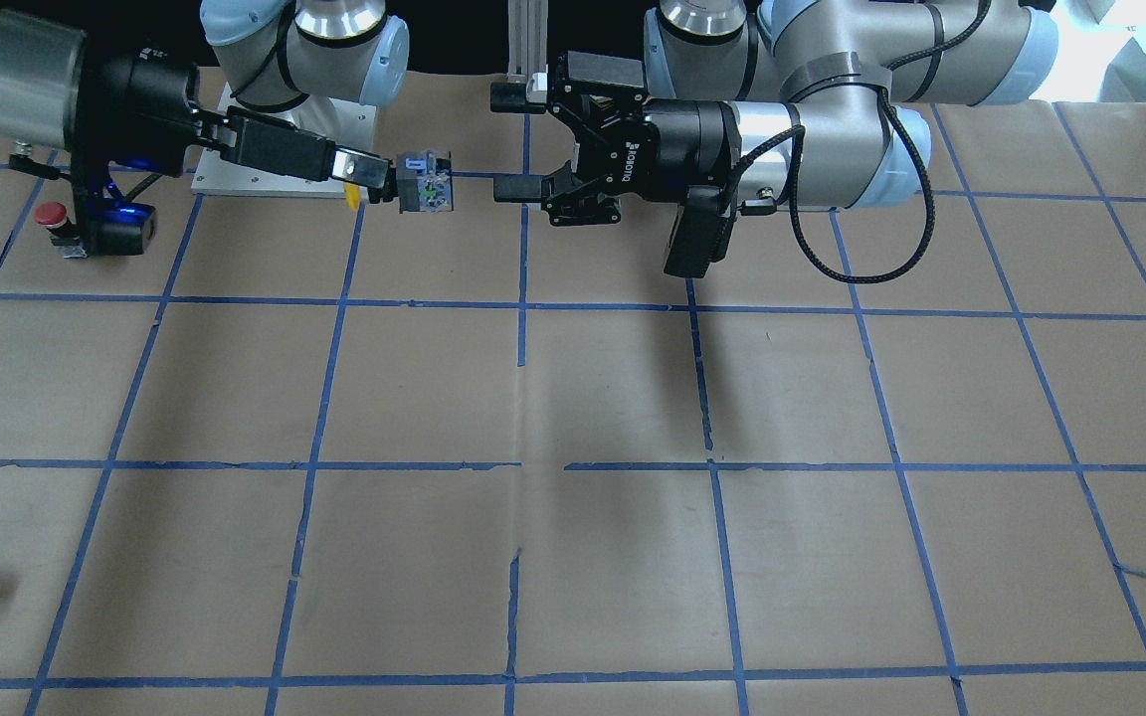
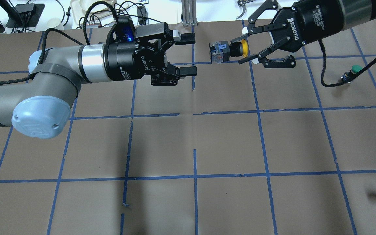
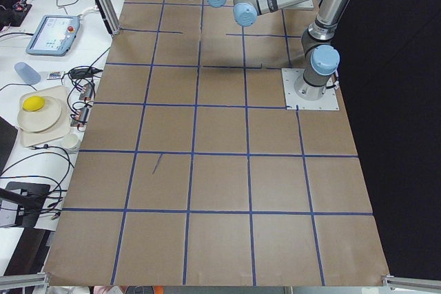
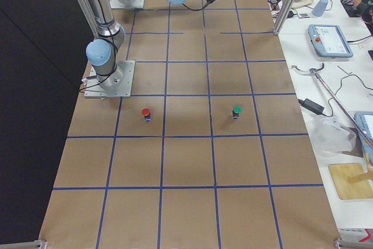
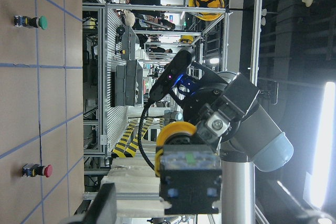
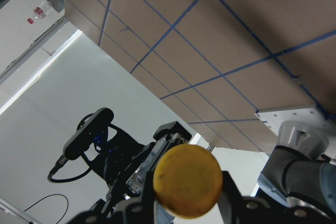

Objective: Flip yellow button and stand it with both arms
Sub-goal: 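Carry the button down with the right gripper while the left arm withdraws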

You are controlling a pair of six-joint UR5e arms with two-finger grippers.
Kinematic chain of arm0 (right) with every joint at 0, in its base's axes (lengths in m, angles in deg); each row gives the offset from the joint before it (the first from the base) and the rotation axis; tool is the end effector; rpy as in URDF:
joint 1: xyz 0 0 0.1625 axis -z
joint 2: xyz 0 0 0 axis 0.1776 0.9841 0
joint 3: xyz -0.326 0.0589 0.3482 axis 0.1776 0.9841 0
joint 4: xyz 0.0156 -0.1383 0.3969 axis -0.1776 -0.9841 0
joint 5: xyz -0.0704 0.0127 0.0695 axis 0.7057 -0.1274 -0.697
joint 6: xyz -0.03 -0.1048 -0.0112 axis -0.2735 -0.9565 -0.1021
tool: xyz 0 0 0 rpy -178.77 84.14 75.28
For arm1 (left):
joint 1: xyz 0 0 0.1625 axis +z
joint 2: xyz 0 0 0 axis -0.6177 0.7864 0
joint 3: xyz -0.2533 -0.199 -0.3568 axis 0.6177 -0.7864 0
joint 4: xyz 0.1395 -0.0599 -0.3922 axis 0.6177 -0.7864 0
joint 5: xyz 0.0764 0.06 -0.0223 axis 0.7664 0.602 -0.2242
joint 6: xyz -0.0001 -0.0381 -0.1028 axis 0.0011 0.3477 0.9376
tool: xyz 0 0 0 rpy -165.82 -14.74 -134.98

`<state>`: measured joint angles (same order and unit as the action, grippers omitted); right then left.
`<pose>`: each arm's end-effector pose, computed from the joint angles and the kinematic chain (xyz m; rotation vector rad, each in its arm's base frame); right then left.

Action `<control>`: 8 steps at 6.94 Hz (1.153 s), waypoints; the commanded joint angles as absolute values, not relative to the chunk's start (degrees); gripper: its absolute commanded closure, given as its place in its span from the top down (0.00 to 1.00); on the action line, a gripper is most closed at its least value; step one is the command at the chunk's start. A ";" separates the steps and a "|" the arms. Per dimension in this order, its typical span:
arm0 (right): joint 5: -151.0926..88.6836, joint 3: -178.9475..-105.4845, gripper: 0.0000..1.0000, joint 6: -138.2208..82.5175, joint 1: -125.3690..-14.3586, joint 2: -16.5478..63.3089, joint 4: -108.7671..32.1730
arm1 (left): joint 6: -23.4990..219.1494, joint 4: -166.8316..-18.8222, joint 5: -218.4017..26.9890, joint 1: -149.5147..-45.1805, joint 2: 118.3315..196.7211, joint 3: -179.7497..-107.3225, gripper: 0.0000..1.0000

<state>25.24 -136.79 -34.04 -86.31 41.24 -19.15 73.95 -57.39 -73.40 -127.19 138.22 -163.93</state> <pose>0.1049 -0.5109 0.5398 0.7526 1.9657 0.5651 -0.2350 -0.4743 0.4731 0.0573 -1.5831 -0.0349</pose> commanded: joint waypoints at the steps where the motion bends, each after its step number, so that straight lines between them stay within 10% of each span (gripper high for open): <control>1: 37.37 -136.67 0.26 -39.30 -82.66 41.38 -22.71 | 77.36 -54.97 -63.41 -126.40 137.15 -163.40 1.00; 8: 69.33 -148.49 0.22 -86.02 -76.97 41.73 -48.67 | 83.45 -56.57 -0.70 -125.33 142.32 -146.82 1.00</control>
<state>67.57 -143.32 -77.68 -79.92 41.62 -41.58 83.04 -52.75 -12.20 -124.89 141.11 -151.73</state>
